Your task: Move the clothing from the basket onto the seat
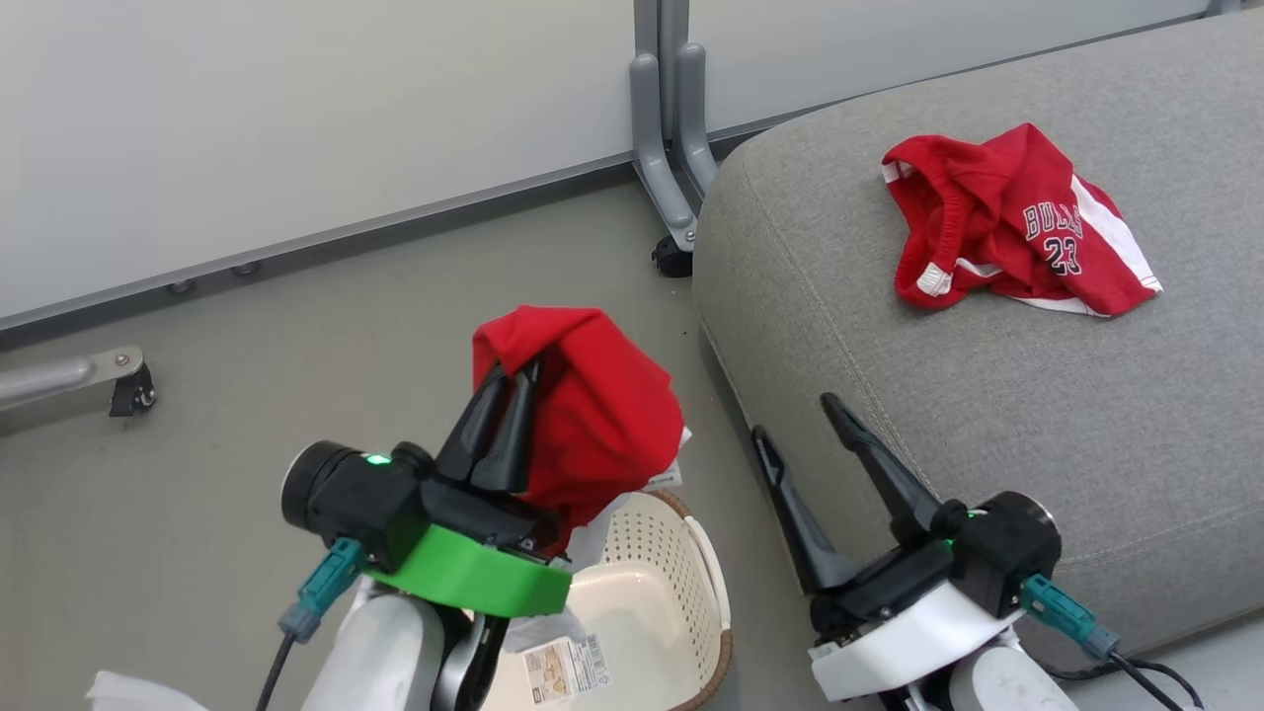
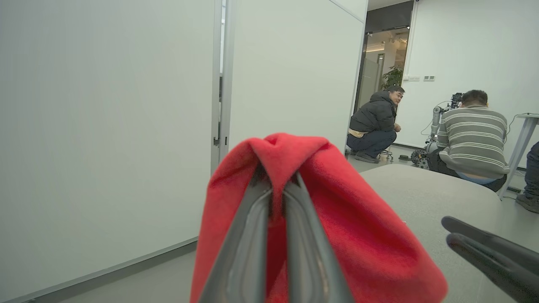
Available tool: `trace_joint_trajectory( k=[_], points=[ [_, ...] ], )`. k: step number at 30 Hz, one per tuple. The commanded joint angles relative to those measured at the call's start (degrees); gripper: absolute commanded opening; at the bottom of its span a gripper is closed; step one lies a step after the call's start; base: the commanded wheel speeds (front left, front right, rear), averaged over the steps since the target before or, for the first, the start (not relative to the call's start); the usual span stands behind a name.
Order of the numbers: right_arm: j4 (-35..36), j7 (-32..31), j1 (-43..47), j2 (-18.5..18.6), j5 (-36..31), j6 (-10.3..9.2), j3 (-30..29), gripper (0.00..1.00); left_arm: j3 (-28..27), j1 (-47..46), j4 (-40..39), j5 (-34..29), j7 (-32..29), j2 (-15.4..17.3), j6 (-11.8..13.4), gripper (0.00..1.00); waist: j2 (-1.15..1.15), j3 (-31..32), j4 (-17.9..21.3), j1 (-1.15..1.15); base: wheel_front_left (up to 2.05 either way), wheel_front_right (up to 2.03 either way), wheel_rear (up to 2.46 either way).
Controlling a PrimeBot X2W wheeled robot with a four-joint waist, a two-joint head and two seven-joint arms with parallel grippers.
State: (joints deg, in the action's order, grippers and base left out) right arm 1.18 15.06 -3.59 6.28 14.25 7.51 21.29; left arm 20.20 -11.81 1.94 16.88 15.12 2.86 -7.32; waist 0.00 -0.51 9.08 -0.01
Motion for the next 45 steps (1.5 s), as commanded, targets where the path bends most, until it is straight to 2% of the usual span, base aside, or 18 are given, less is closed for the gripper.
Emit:
trace_joint_trajectory(
  k=[1, 6, 11, 16, 23, 30, 31, 32, 45],
  points=[
    [-0.01, 0.18, -0.90, 0.27, 0.82, -0.05, 1.23, 1.00, 0.87, -1.45, 0.08, -0.32, 0.03, 0.07, -0.27, 0.00, 0.00, -0.21, 0.21, 0.01, 0.00, 0.00, 0.00],
    [1.33, 0.18, -2.68, 0.84, 3.13, -0.04, 6.48, 1.00, 5.14, -3.99, 1.17, 0.62, 0.03, 0.10, -0.27, 0.00, 0.00, -0.55, 0.56, 0.01, 0.00, 0.00, 0.00],
    [0.95, 0.18, -3.12, 1.03, 2.83, -0.04, 8.07, 1.00, 9.61, -6.25, 1.53, 1.50, 0.02, 0.09, -0.27, 0.00, 0.00, -0.59, 0.63, 0.01, 0.00, 0.00, 0.00],
    [-0.42, 0.17, -3.00, 0.73, 1.11, -0.04, 6.93, 1.00, 13.22, -7.70, 1.60, 2.20, 0.02, 0.09, -0.27, 0.00, 0.00, -0.59, 0.57, 0.01, 0.00, 0.00, 0.00],
    [-2.75, 0.17, -3.04, -0.53, -3.12, -0.04, 2.25, 1.00, 16.79, -8.17, 2.19, 2.88, 0.02, 0.09, -0.27, 0.00, 0.00, -0.52, 0.49, 0.01, 0.00, 0.00, 0.00],
    [-5.08, 0.17, -4.45, 0.22, -2.44, -0.04, 3.94, 1.00, 18.96, -9.06, 2.73, 3.41, 0.02, 0.09, -0.27, 0.00, 0.00, -0.64, 0.18, 0.01, 0.00, 0.00, 0.00],
    [-5.72, 0.17, -4.80, 0.51, -2.07, -0.04, 4.53, 0.43, 19.20, -9.23, 2.78, 3.45, 0.03, 0.08, -0.27, 0.00, 0.00, -0.65, 0.10, 0.01, 0.00, 0.00, 0.00],
    [-6.14, 0.17, -5.08, 0.66, -1.87, -0.04, 4.87, 0.01, 19.35, -9.31, 2.81, 3.52, 0.03, 0.08, -0.27, 0.00, 0.00, -0.65, 0.02, 0.01, 0.00, 0.00, 0.00],
    [-6.72, 0.17, -4.82, 0.90, -2.20, -0.04, 4.67, 0.00, 18.75, -8.18, 5.01, 4.03, 0.02, 0.08, -0.26, 0.00, 0.00, -0.40, -0.85, 0.01, 0.00, 0.00, 0.00]
  ],
)
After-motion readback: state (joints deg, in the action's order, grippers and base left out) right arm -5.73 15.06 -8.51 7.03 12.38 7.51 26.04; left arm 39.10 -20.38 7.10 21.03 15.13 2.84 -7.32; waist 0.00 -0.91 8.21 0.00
